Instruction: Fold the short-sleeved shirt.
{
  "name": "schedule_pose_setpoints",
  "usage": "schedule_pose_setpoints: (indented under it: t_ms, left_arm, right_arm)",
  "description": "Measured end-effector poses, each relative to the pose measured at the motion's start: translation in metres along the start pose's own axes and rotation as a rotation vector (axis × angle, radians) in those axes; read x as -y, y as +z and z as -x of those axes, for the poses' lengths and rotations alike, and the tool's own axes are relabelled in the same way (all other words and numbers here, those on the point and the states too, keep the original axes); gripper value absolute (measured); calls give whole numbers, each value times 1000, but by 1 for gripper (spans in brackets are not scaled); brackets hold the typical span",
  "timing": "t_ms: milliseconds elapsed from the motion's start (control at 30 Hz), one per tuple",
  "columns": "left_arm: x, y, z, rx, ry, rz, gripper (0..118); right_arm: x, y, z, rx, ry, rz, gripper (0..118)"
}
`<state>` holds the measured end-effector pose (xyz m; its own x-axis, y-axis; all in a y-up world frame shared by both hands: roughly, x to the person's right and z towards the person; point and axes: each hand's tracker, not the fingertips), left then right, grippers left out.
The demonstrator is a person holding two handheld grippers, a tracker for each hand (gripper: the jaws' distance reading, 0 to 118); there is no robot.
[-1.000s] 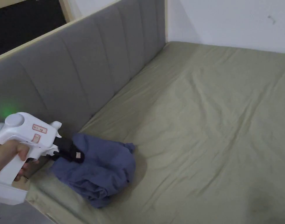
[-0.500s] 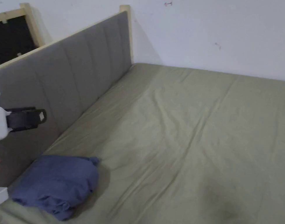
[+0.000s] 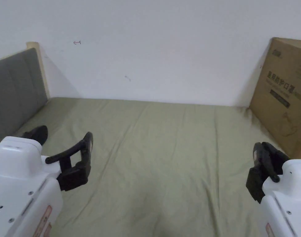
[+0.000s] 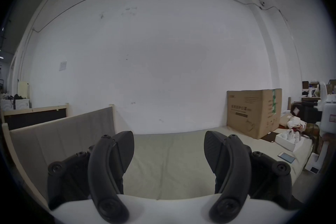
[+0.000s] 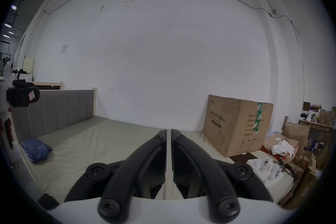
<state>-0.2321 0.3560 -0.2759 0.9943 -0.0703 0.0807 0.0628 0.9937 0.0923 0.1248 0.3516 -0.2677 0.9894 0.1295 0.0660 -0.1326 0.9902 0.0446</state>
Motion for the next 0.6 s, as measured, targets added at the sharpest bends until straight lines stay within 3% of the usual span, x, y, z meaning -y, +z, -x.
schedule_pose_setpoints:
  t_ms: [67, 133, 200, 267, 600]
  left_arm:
    - [4, 3, -15, -19, -10, 6, 84]
    - [8, 9, -20, -8, -22, -3, 85]
    - [6, 12, -26, -3, -28, 8, 91]
    - [9, 18, -25, -7, -27, -3, 107]
    - [6, 30, -22, -54, -32, -1, 113]
  right_arm:
    - [7, 4, -7, 6, -7, 15, 92]
    - [12, 8, -9, 0, -17, 31, 96]
    - [17, 11, -13, 13, -27, 28, 118]
    - [17, 15, -11, 33, -29, 36, 118]
    - [16, 28, -7, 17, -75, 9, 118]
